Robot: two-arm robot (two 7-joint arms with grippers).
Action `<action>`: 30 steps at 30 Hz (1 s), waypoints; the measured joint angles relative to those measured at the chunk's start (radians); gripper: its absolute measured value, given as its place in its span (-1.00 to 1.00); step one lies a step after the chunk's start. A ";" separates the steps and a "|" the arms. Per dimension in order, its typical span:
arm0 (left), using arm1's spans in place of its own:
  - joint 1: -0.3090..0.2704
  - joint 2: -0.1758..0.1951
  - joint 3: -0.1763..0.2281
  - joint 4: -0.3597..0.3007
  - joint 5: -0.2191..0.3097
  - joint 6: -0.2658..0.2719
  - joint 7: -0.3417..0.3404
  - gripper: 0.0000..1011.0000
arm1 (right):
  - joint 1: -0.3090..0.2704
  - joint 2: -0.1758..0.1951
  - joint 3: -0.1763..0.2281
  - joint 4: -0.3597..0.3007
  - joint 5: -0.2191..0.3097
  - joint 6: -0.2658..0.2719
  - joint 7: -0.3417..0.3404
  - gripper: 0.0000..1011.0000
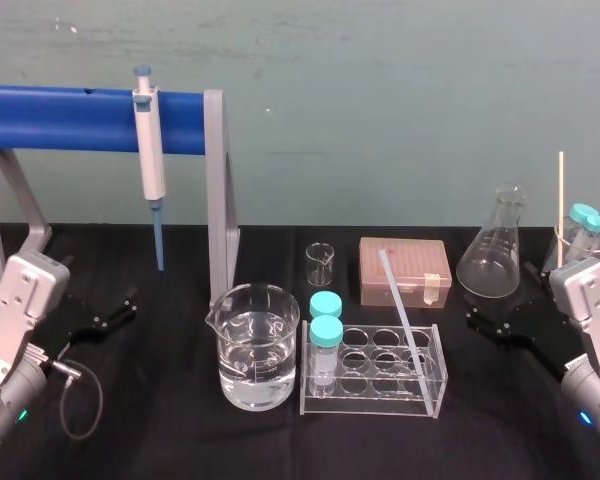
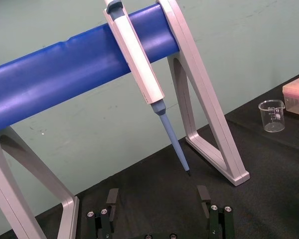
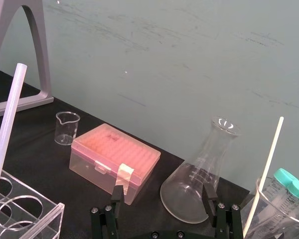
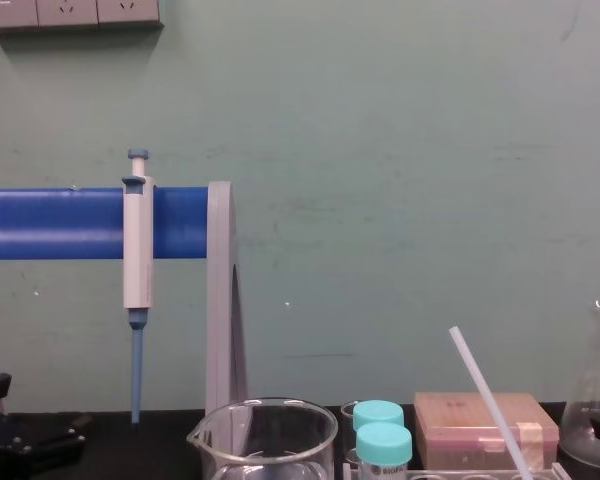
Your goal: Pick up the stirring rod with one hand, then place it down.
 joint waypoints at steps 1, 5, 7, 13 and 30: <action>0.000 0.000 0.000 0.000 0.000 0.000 0.000 0.98 | 0.000 0.000 0.000 0.000 0.000 0.000 0.000 0.98; 0.000 0.000 0.000 0.000 0.000 0.000 0.000 0.98 | 0.000 0.000 0.000 0.000 0.000 0.000 0.000 0.98; 0.000 0.000 0.000 0.000 0.000 0.000 0.000 0.98 | 0.000 0.000 0.000 0.000 0.000 0.000 0.000 0.98; 0.000 0.000 0.000 0.000 0.000 0.000 0.000 0.98 | -0.006 0.005 0.034 -0.015 0.051 0.002 0.059 0.98; 0.000 0.000 0.000 0.000 0.000 0.000 0.000 0.98 | -0.044 0.092 0.174 -0.198 0.469 0.254 0.481 0.98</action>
